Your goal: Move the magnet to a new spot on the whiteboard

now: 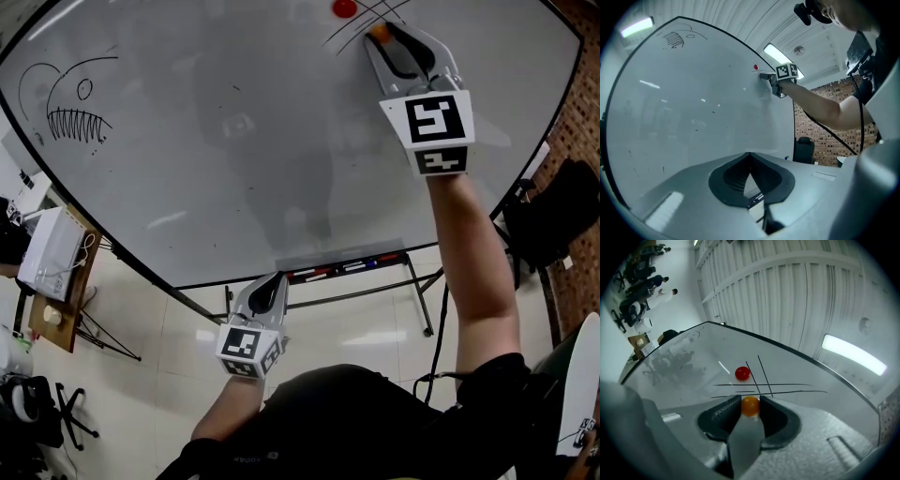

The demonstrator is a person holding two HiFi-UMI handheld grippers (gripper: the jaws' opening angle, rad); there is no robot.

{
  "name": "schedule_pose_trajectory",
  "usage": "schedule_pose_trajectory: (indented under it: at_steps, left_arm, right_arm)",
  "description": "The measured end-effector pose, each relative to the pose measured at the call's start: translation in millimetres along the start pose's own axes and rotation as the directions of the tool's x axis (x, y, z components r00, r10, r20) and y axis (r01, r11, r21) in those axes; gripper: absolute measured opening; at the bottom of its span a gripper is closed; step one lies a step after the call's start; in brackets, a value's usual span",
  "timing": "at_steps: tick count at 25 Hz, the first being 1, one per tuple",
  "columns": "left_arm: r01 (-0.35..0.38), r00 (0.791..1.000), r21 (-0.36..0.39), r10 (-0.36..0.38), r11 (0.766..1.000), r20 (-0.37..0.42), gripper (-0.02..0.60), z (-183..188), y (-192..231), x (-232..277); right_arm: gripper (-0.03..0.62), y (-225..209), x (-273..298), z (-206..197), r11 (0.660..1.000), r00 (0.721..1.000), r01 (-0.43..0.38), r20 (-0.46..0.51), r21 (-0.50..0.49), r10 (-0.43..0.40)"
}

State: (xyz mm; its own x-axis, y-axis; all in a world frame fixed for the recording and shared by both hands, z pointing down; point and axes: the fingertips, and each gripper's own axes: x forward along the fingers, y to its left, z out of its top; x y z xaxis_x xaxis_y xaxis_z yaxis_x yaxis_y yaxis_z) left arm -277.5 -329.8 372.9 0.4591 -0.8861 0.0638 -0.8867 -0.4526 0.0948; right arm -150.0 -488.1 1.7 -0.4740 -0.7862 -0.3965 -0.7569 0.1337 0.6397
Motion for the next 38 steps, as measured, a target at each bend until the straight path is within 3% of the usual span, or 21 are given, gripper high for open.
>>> schedule_pose_trajectory:
  at_steps: [7, 14, 20, 33, 38]
  left_arm:
    - [0.007, 1.0, -0.003, -0.007, 1.0, 0.002, 0.017, 0, -3, 1]
    - [0.011, 1.0, -0.003, -0.011, 1.0, 0.005, 0.017, -1, -3, -3]
    - [0.014, 0.999, -0.004, -0.014, 1.0, 0.031, 0.017, 3, -5, -6]
    - [0.002, 0.999, 0.004, -0.002, 1.0, 0.045, 0.017, 5, -5, -18]
    - [-0.008, 0.999, -0.005, 0.008, 1.0, 0.043, 0.017, 8, -8, -23]
  right_arm:
    - [0.109, 8, -7, -10, 0.994, 0.998, -0.06, -0.028, 0.088, 0.062]
    - [0.109, 48, -41, -15, 0.973, 0.986, -0.16, -0.007, 0.166, 0.164]
    - [0.109, 115, -94, -36, 0.902, 0.948, -0.306, 0.016, 0.304, 0.317]
    - [0.109, 190, -182, -71, 0.735, 0.899, -0.361, 0.004, 0.574, 0.438]
    - [0.109, 227, -223, -95, 0.666, 0.86, -0.372, -0.03, 0.647, 0.51]
